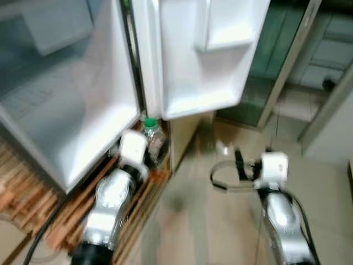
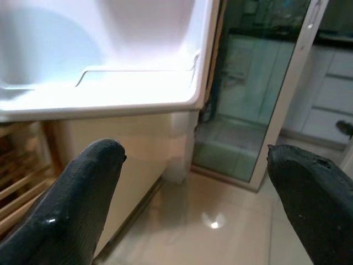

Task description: Restocking fridge

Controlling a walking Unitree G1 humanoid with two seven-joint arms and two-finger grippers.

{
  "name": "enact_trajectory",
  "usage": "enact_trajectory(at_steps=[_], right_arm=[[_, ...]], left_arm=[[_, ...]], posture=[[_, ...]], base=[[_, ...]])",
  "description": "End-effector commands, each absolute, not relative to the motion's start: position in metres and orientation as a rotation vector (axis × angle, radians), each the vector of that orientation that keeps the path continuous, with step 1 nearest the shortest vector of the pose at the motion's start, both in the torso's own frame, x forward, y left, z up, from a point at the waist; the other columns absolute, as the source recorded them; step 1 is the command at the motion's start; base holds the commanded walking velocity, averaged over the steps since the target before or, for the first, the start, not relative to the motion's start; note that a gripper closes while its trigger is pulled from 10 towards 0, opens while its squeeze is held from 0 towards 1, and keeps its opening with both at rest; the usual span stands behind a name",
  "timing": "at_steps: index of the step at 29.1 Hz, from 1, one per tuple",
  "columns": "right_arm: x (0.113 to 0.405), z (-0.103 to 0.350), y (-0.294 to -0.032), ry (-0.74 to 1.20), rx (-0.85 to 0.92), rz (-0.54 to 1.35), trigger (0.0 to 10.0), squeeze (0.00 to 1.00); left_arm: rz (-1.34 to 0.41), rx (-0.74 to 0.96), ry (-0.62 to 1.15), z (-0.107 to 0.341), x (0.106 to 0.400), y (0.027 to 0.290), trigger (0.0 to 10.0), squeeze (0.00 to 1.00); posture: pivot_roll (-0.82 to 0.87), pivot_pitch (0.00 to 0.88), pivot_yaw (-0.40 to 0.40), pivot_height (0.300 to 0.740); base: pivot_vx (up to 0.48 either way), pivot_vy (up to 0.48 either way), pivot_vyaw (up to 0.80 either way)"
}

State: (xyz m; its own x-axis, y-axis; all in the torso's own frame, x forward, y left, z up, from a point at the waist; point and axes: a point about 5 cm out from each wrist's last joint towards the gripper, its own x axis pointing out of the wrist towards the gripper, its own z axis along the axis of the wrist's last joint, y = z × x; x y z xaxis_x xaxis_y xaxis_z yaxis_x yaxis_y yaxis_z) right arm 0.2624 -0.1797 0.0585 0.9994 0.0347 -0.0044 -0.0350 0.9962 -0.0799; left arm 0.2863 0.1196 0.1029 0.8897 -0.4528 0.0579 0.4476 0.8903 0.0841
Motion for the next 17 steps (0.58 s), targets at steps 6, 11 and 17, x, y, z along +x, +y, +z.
enact_trajectory(at_steps=[6, 11, 17], right_arm=[[0.264, 0.063, -0.173, -0.016, -0.091, 0.062, 10.0, 0.00], [0.267, 0.065, -0.170, -0.022, -0.091, 0.074, 10.0, 0.00], [0.269, 0.066, -0.168, -0.023, -0.102, 0.088, 10.0, 0.00]], left_arm=[[-0.440, 0.154, -0.116, 0.109, 0.288, 0.123, 10.0, 0.00], [-0.413, 0.122, -0.128, 0.112, 0.290, 0.125, 10.0, 0.00], [-0.324, 0.041, -0.084, 0.110, 0.295, 0.132, 10.0, 0.00]], posture=[[-0.12, 0.000, 0.019, 0.740], [-0.12, 0.000, 0.018, 0.740], [-0.11, 0.000, 0.017, 0.740]], base=[[0.214, 0.000, -0.36], [0.049, -0.200, 0.00], [0.283, -0.383, 0.00]])
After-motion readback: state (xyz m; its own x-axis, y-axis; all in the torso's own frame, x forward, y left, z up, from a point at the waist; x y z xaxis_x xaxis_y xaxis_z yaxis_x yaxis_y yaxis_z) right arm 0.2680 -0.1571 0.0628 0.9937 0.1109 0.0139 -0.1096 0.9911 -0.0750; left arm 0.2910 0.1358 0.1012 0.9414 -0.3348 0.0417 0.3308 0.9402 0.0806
